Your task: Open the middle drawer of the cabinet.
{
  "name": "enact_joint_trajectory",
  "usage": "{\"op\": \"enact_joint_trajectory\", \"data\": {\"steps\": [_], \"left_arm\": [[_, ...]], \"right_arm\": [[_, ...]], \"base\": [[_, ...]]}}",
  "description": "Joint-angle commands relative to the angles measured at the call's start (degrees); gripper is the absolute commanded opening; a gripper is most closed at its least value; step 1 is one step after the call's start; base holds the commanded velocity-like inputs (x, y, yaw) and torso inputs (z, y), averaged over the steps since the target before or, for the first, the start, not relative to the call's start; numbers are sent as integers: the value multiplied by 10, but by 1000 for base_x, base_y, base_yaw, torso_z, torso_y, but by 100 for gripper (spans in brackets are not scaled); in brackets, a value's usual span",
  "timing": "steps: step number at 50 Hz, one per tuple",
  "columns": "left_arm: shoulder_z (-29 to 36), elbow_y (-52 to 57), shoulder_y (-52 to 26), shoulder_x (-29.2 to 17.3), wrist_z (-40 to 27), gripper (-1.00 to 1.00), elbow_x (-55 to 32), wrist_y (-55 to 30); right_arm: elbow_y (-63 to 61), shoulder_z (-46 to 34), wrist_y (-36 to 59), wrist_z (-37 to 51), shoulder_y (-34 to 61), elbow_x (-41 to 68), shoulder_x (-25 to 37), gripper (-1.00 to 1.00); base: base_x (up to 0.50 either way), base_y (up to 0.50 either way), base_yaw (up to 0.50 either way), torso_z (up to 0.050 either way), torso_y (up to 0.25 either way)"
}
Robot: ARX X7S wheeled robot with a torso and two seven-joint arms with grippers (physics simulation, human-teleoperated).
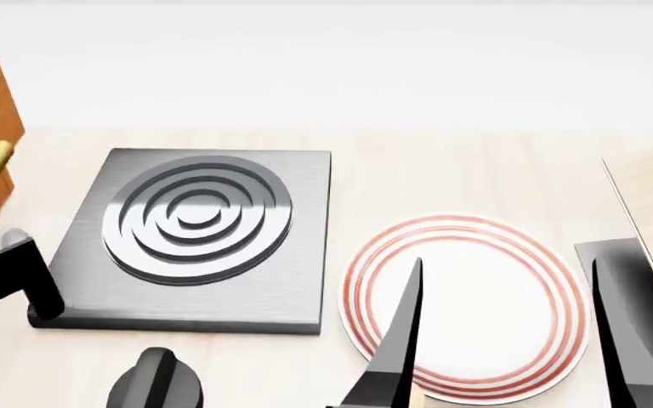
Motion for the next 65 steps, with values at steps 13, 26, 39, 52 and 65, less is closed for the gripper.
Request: {"op": "enact_joint_trajectory", "data": {"steps": [13, 26, 39, 52, 65], "left_arm": [[-9, 264, -50, -24, -35, -100, 107, -87], [-8, 245, -48, -20, -30, -100, 105, -87], [-6, 223, -40, -13, -25, 100, 103, -87], [-3, 250, -20, -25, 6, 100, 81, -64], [-89, 312, 9, -47, 76, 100, -84, -47]], "right_arm": [[-5, 0, 3, 3, -1, 3, 4, 100], [-2, -2, 6, 4, 4, 6, 4, 100], [-2, -2, 4, 6, 3, 7, 6, 100], [-2, 0, 0, 9, 1, 11, 9, 100], [-6, 0, 0, 11, -1, 10, 11, 100]], "base": [[0, 0, 0, 2, 7], [0, 0, 0, 2, 9], [0, 0, 0, 2, 5], [0, 0, 0, 1, 2], [0, 0, 0, 0, 1]]}}
